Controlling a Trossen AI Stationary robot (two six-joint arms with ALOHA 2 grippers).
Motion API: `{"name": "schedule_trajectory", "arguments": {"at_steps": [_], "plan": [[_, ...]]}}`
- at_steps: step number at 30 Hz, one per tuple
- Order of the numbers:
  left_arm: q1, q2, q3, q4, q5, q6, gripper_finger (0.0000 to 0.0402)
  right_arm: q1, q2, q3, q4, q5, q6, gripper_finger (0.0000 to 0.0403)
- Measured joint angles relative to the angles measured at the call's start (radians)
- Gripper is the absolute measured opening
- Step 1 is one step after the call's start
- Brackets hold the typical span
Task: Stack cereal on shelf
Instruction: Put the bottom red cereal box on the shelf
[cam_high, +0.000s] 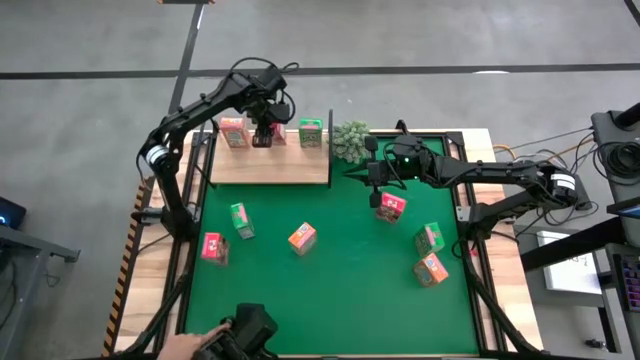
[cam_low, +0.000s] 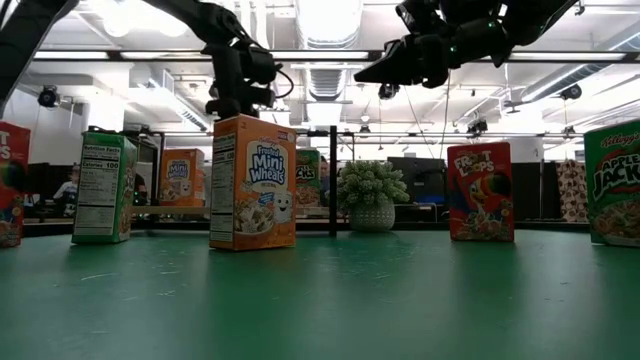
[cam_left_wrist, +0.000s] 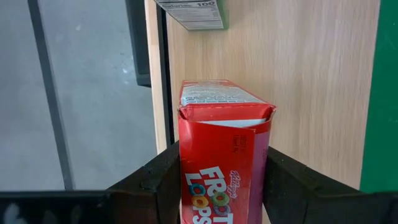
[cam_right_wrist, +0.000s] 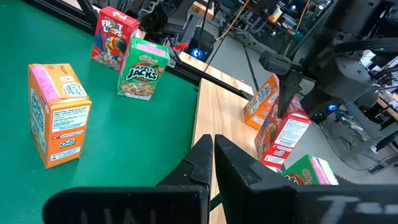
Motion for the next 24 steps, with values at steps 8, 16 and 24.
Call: {"name": "schedule_trajectory", "arguments": {"at_steps": [8,16,24], "plan": [[0.003,0.002,0.0,0.001,-0.002,-0.016,0.0164,0.0,0.0,0.0,0.0,0.0,0.0,0.0009],[0.008,0.002,0.0,0.002,-0.002,-0.031,0.0164,0.0,0.0,0.0,-0.001,0.0,0.0,0.0009],[0.008,0.002,-0.003,0.007,-0.002,-0.049,0.0164,0.0,0.0,0.0,-0.001,0.0,0.0,0.0009]]}}
